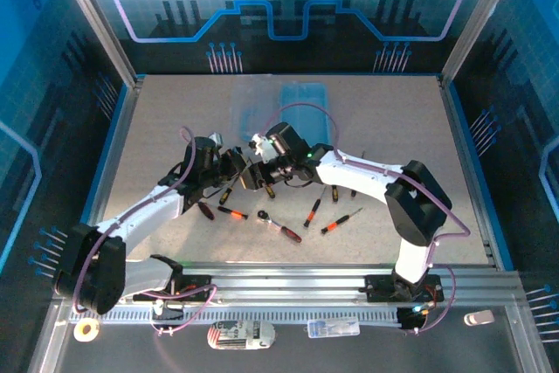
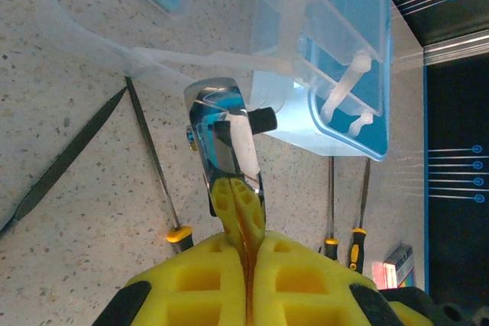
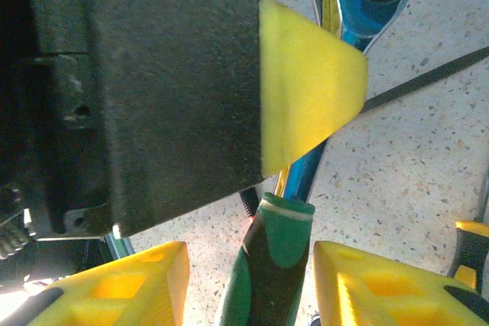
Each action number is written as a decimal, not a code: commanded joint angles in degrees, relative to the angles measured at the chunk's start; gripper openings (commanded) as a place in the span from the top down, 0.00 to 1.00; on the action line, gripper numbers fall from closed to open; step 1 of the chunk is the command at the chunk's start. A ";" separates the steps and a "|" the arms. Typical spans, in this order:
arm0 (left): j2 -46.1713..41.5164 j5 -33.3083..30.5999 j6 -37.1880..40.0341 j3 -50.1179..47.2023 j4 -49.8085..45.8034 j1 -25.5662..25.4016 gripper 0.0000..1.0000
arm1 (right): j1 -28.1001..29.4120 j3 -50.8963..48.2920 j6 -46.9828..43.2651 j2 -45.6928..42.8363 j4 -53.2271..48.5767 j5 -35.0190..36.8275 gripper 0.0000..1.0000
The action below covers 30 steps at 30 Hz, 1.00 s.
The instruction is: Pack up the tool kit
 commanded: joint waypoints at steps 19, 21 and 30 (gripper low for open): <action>-9.14 -3.12 2.52 0.45 -4.15 0.09 0.12 | 0.96 -1.58 1.06 -0.78 0.79 0.73 0.98; -11.60 -4.87 2.43 0.47 -6.34 0.80 0.01 | 0.70 -1.36 0.54 -0.91 -0.72 1.16 0.98; -21.84 -14.77 -2.01 -6.22 -15.74 4.12 0.01 | -1.12 -2.16 -0.78 -6.13 -3.80 5.32 1.00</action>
